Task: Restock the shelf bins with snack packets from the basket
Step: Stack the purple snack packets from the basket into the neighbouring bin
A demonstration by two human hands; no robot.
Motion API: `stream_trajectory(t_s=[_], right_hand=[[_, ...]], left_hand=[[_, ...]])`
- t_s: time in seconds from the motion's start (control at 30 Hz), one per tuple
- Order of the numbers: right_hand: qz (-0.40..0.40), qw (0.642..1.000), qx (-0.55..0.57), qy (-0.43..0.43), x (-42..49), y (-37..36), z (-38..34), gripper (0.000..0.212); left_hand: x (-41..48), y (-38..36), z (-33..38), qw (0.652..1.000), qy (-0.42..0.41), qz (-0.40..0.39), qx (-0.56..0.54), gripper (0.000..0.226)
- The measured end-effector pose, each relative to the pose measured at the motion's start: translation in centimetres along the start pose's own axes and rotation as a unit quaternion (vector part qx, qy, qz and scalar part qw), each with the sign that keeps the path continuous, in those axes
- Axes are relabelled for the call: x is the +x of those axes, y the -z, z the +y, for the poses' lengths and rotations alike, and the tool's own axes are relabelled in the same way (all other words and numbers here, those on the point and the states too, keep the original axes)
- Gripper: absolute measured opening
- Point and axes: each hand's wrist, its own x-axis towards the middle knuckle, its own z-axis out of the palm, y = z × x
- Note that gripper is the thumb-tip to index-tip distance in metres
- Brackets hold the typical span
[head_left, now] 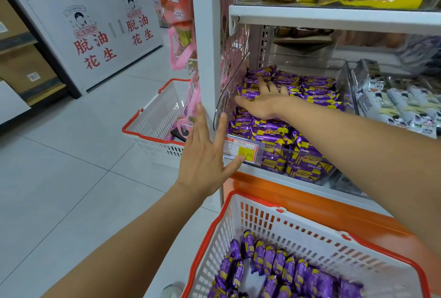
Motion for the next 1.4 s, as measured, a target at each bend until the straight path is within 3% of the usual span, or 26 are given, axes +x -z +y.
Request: stream_trajectory(t_s=[0.17,0.3,0.43,0.53,0.57,0.67,0.83,1.03,1.07,1.17,1.27,1.4], right_hand=[[0.049,0.997,0.003,0.053,0.1,-0.1,0.8,0.071],[0.143,0.981,0.047,0.12,-2.5,0.2,1.8,0.052],[0.277,0.92,0.185,0.204,-8.0,-1.0,2.2,0.034],[0.294,0.895,0.244,0.23,-13.3,-3.8,2.4,0.038],[0.282,0.896,0.251,0.234,-14.9,-5.3,2.5,0.038],[0.209,0.923,0.226,0.229,-18.4,-10.6,3.3,0.029],[0.003,0.969,0.212,0.129,-19.7,-20.0,7.5,0.017],[-0.215,0.957,0.193,-0.039,-19.3,-29.6,13.3,0.025],[-0.233,0.952,0.193,-0.054,-19.3,-31.0,13.8,0.016],[-0.277,0.931,0.211,-0.113,-19.3,-34.7,14.2,0.021],[-0.309,0.907,0.256,-0.127,-19.3,-38.3,13.3,0.022],[-0.238,0.885,0.345,-0.203,-19.3,-41.4,11.5,0.018]], left_hand=[[0.0,0.9,0.3,0.999,0.014,-0.041,0.017,0.094],[-0.6,2.9,1.2,0.998,0.014,-0.051,0.023,0.086],[-2.6,5.8,3.4,0.995,0.028,-0.085,0.032,0.077],[-5.1,5.8,4.6,0.999,-0.002,-0.039,-0.006,0.053],[-6.0,5.4,4.9,0.999,-0.014,-0.04,-0.013,0.045],[-8.5,4.4,6.2,0.981,-0.012,-0.191,-0.008,0.034],[-12.4,0.3,8.2,0.93,-0.01,-0.367,-0.024,0.032],[-17.3,-8.2,9.4,0.877,0.047,-0.473,-0.074,0.037],[-17.9,-9.5,9.6,0.866,0.055,-0.491,-0.077,0.043],[-19.5,-12.9,10.2,0.832,0.075,-0.542,-0.093,0.061],[-20.9,-15.6,10.8,0.814,0.093,-0.559,-0.127,0.05],[-22.0,-18.7,12.1,0.818,0.091,-0.552,-0.137,0.066]])
